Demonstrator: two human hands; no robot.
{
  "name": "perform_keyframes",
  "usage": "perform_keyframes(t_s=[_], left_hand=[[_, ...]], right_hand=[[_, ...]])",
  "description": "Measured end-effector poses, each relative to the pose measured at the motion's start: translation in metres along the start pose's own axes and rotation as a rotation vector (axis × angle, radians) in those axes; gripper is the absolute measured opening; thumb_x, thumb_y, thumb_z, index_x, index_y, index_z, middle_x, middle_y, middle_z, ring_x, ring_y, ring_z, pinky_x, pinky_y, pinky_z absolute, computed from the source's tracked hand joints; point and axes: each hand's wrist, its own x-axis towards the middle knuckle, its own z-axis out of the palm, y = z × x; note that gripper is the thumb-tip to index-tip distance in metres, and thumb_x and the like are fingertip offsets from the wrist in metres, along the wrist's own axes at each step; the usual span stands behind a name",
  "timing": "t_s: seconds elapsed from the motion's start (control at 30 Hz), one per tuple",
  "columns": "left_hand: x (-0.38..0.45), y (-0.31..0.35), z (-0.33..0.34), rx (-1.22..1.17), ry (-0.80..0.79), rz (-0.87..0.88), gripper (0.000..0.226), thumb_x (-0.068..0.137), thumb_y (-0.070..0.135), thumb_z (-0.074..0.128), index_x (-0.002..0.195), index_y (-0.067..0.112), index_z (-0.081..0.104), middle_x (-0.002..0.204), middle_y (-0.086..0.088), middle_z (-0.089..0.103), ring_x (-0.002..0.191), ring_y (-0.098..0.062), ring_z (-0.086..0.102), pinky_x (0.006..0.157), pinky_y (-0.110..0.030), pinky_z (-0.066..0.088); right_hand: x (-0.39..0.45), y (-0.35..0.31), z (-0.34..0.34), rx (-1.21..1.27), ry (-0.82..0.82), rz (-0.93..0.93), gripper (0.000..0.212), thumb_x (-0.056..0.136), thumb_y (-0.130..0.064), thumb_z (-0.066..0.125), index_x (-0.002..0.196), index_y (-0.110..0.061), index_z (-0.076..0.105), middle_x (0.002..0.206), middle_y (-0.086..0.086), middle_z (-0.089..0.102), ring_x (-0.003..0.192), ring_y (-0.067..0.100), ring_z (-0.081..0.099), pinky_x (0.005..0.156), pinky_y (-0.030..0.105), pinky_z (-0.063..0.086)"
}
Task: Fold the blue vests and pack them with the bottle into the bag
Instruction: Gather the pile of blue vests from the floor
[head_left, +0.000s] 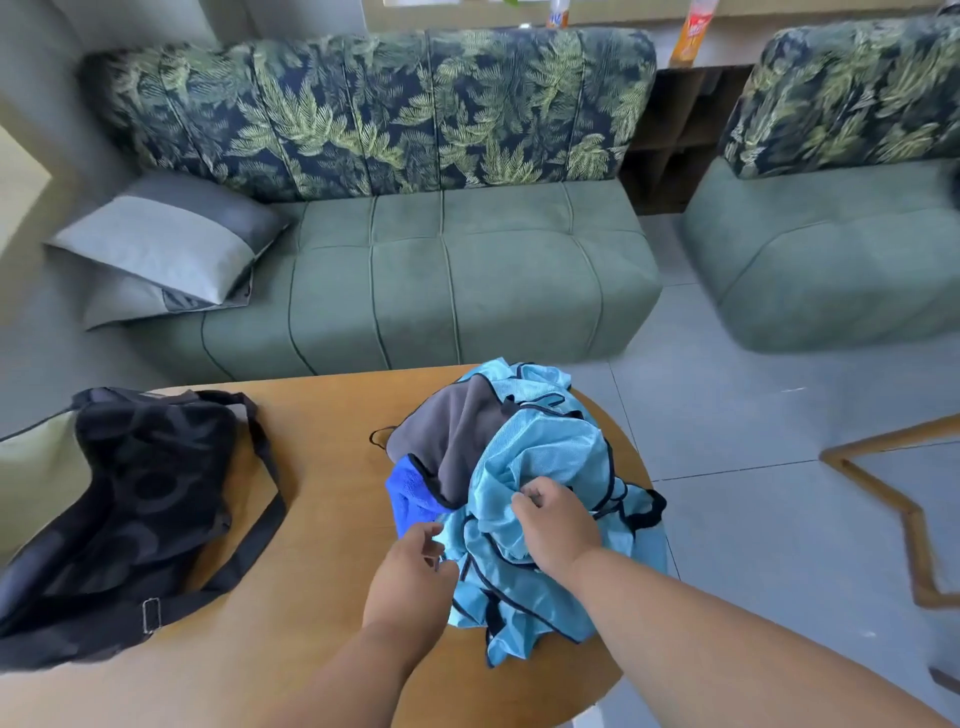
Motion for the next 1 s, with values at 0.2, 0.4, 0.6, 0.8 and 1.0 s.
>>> perform_keyframes(t_s=[0.2,0.4,0.6,0.8,1.0], left_hand=[[-0.047,-0.006,0.003,0.000,0.050,0.017,0.038,0.095,0.026,0.058,0.133,0.033,0.058,0.108,0.016,0.067,0.088,-0.006,0.067,0.074,-0.031,0.059],[-0.102,-0.013,0.007,0.020,0.073,0.037,0.030,0.097,0.026,0.059,0.123,0.039,0.057,0.111,0.014,0.066,0.094,-0.004,0.064,0.078,-0.029,0.058],[-0.134,-0.031,-0.011,0.025,0.119,0.024,0.037,0.099,0.026,0.056,0.136,0.031,0.056,0.111,0.014,0.064,0.088,-0.005,0.066,0.062,-0.019,0.050],[-0.109,-0.056,-0.042,-0.024,0.094,0.025,0.040,0.098,0.024,0.057,0.138,0.028,0.057,0.110,0.014,0.063,0.086,-0.007,0.066,0.062,-0.020,0.049],[-0.053,-0.099,-0.086,-0.037,-0.001,0.048,0.040,0.100,0.025,0.054,0.140,0.030,0.055,0.114,0.012,0.063,0.082,-0.010,0.068,0.063,-0.024,0.051]], right_hand=[[-0.038,0.009,-0.019,-0.050,-0.001,-0.092,0.042,0.086,-0.051,0.044,0.123,-0.036,0.055,0.104,-0.006,0.064,0.093,0.019,0.065,0.082,0.040,0.054],[-0.088,0.034,-0.030,-0.049,-0.087,-0.142,0.032,0.089,-0.040,0.050,0.121,-0.036,0.057,0.093,-0.010,0.062,0.083,0.014,0.062,0.078,0.036,0.054],[-0.124,0.038,-0.022,-0.094,-0.118,-0.149,0.033,0.092,-0.037,0.054,0.124,-0.036,0.055,0.099,-0.008,0.065,0.082,0.016,0.066,0.078,0.037,0.055],[-0.123,0.012,0.006,-0.115,-0.126,-0.113,0.036,0.088,-0.036,0.054,0.124,-0.035,0.057,0.091,-0.005,0.065,0.067,0.014,0.060,0.067,0.036,0.052],[-0.105,-0.022,0.064,-0.136,-0.072,-0.055,0.029,0.094,-0.027,0.055,0.123,-0.030,0.058,0.085,-0.005,0.059,0.064,0.013,0.051,0.059,0.026,0.042]])
